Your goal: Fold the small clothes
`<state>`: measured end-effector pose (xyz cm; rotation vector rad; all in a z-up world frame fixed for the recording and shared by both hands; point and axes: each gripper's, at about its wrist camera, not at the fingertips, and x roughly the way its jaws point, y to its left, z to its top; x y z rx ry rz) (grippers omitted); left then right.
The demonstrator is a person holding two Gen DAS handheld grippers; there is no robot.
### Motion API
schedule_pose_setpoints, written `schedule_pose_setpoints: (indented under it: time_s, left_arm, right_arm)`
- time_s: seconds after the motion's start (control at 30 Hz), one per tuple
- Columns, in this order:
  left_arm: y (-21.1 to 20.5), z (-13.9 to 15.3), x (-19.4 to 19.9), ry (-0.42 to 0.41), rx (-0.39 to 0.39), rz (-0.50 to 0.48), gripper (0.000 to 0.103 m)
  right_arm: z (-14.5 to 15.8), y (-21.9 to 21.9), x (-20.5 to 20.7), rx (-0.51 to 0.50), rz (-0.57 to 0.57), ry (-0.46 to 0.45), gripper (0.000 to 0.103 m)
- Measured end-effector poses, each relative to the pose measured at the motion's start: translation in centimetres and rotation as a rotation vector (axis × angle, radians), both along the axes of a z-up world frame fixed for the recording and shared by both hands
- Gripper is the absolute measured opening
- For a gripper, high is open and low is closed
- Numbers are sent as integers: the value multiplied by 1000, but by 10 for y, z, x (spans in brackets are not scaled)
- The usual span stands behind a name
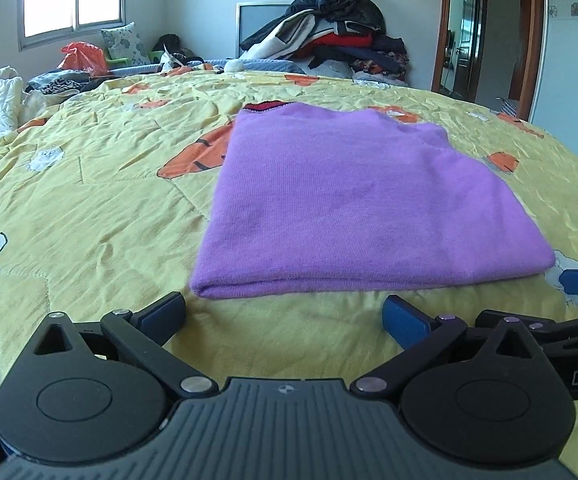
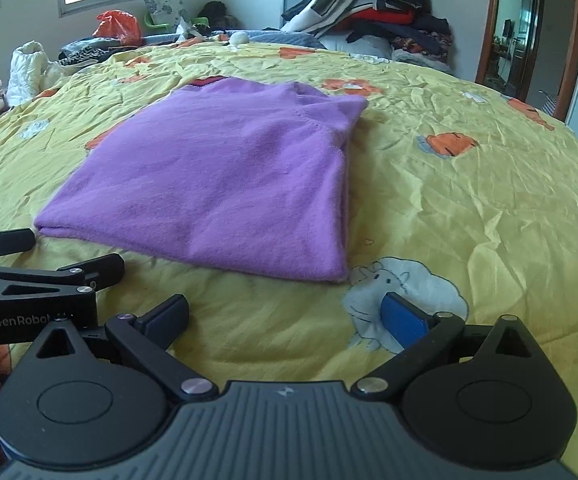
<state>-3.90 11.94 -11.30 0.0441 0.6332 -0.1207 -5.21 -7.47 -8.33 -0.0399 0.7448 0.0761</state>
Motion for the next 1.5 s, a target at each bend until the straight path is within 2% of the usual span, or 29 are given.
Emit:
schedule_pose_setpoints:
  time_s: [0.2, 0.3, 0.5, 1.5]
  left_arm:
    - [8, 3, 6, 30, 10, -61, 103]
    - [12, 1, 7, 21, 8, -74, 103]
    - [20, 1, 13, 21, 9, -105, 103]
    - [28, 0, 13, 2, 8, -103, 103]
  right_arm:
    - [-1, 6, -4, 3, -43, -6, 103]
    - [-1, 12, -7, 4, -97, -7, 103]
    - [-1, 21, -8, 6, -132, -13, 103]
    - [-2, 29, -7, 1, -121, -7, 103]
